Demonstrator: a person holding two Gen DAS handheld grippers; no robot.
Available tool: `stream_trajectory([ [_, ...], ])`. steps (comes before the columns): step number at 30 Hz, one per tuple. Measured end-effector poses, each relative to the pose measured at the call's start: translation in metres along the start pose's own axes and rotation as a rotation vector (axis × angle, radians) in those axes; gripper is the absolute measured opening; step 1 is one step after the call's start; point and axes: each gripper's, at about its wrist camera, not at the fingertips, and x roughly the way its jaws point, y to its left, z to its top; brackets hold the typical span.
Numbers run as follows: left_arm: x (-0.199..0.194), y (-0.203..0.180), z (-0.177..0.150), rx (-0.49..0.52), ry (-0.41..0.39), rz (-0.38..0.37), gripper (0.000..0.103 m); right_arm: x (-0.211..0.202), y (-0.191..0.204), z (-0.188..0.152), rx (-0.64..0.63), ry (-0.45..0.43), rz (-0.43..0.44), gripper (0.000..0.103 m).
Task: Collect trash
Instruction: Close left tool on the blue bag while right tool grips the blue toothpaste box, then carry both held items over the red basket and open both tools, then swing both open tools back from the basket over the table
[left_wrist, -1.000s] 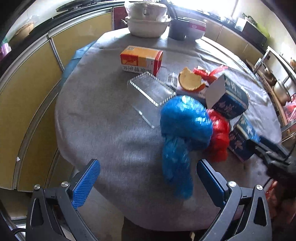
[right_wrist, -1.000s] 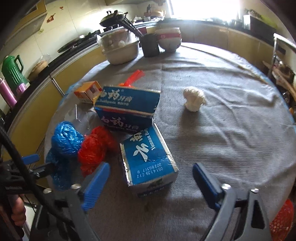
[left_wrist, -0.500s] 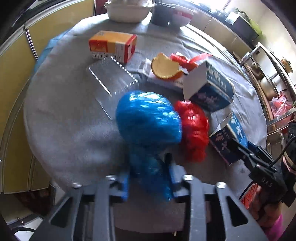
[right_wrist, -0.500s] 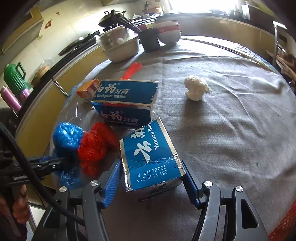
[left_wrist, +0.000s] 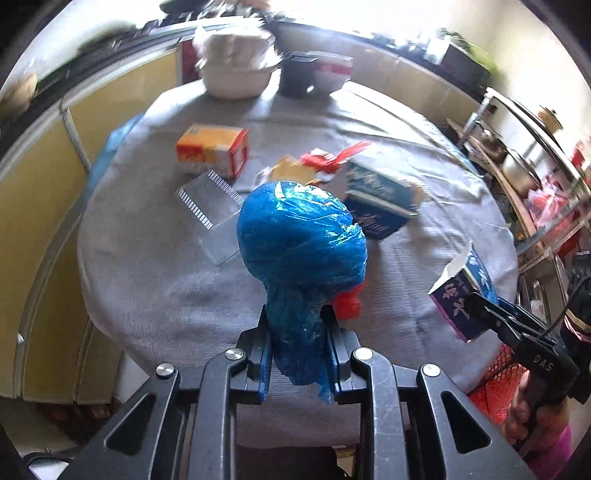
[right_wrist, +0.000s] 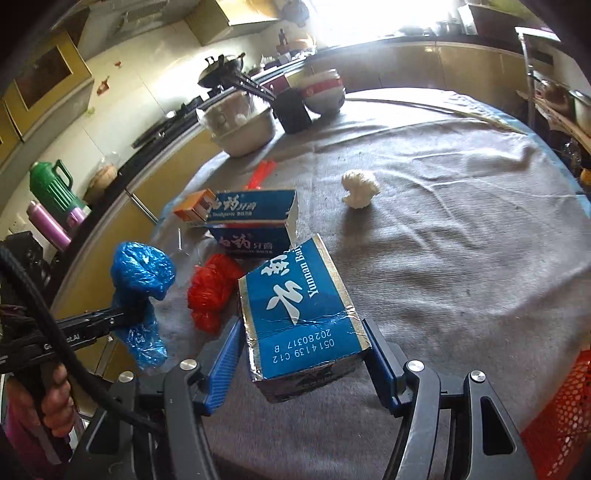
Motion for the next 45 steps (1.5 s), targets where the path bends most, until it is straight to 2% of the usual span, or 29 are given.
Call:
stream_trajectory([
  [3, -0.010, -0.023, -0.003, 0.074, -0.024, -0.013, 0.025, -0.014, -0.006, -0.004, 0.014, -0.024, -0.004, 0.066],
  [7, -0.008, -0.061, -0.009, 0.185, -0.006, -0.063, 0.026, -0.029, -0.021, -0.011, 0.048, -0.048, -0.023, 0.066],
  [14, 0.016, -0.149, -0.030, 0.421, 0.104, -0.200, 0.026, -0.076, -0.077, -0.038, 0.181, -0.100, -0.072, 0.067],
  [22, 0.039, -0.254, -0.057, 0.655, 0.202, -0.347, 0.026, -0.148, -0.166, -0.115, 0.401, -0.135, -0.228, 0.066],
  [27, 0.056, -0.320, -0.078, 0.783, 0.271, -0.432, 0.028, -0.178, -0.207, -0.158, 0.539, -0.145, -0.289, 0.068],
  [29, 0.061, -0.340, -0.087, 0.825, 0.270, -0.414, 0.030, -0.184, -0.218, -0.168, 0.590, -0.139, -0.288, 0.069],
  [32, 0.063, -0.357, -0.097, 0.871, 0.249, -0.351, 0.055, -0.191, -0.231, -0.178, 0.666, -0.156, -0.262, 0.071],
  [33, 0.059, -0.360, -0.099, 0.880, 0.225, -0.333, 0.058, -0.194, -0.234, -0.180, 0.683, -0.172, -0.262, 0.074],
  [38, 0.047, -0.351, -0.093, 0.898, 0.149, -0.266, 0.060, -0.201, -0.238, -0.177, 0.693, -0.195, -0.276, 0.075],
  [45, 0.032, -0.293, -0.063, 0.777, 0.072, -0.118, 0.061, -0.184, -0.216, -0.153, 0.629, -0.196, -0.236, 0.075],
])
